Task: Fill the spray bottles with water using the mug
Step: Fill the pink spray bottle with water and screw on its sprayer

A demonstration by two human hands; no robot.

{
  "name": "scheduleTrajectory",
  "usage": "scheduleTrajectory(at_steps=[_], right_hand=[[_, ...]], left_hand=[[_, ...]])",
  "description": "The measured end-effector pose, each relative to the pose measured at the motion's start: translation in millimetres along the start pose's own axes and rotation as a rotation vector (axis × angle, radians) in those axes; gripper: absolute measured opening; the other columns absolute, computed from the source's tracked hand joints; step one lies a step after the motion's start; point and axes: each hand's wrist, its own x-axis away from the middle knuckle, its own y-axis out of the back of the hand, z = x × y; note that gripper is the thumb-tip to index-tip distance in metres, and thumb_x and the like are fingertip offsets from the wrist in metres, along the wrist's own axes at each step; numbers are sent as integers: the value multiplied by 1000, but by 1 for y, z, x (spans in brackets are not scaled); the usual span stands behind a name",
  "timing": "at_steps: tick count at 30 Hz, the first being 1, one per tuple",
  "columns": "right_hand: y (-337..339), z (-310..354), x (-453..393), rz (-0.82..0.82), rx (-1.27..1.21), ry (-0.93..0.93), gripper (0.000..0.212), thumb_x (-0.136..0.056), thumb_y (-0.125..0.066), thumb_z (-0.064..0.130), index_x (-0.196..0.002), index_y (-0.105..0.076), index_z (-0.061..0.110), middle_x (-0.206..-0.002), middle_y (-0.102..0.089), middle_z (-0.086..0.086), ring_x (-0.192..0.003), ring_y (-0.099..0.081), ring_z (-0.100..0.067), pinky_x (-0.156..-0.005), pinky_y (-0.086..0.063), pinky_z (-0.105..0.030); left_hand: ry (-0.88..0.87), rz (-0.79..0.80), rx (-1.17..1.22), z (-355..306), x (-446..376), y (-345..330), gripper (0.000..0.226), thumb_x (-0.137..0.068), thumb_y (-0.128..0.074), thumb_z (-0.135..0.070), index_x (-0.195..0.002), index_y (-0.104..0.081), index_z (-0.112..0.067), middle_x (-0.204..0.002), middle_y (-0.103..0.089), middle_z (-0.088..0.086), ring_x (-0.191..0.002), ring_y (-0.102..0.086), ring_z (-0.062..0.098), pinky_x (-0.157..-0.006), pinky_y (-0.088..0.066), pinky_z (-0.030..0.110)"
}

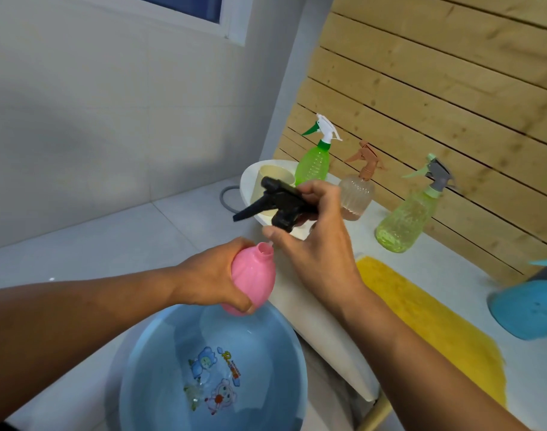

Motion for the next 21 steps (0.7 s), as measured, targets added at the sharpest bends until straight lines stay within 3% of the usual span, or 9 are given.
scheduleTrajectory(at_steps=[5, 9, 17, 21], right_hand=[[2, -7, -1, 270, -9, -46, 62, -72, -89, 18, -110, -45, 39, -106, -64, 16, -98, -63, -6, -87, -53, -35], [8, -10, -4, 404, -17, -52, 55, -75, -88, 13, -109, -50, 32, -102, -65, 13, -93, -59, -3, -80, -45, -13], [17, -15, -10, 508, 47, -7, 38, -75, -87, 6, -102, -64, 21, -100, -62, 4, -84, -58, -2, -76, -45, -12], [15, -8, -16, 618, 171, 45, 33, -77, -85, 10, -102, -68, 22, -100, -60, 6, -88, -57, -6, -75, -44, -14]], left_hand=[[-38, 12, 23, -6, 2, 3, 87, -60, -99, -36, -124, -45, -57, -117, -59, -21, -111, -62, 11, -85, -64, 34], [-65, 52, 74, -7, 3, 4, 85, -62, -99, -36, -128, -48, -51, -116, -62, -20, -116, -62, 14, -87, -64, 40], [-55, 38, 77, -13, 3, 4, 94, -61, -101, -32, -135, -44, -41, -120, -60, -18, -112, -63, 9, -86, -63, 29], [-83, 86, 85, -13, 4, 3, 94, -60, -100, -36, -136, -46, -42, -122, -62, -15, -115, -64, 10, -89, -63, 34]])
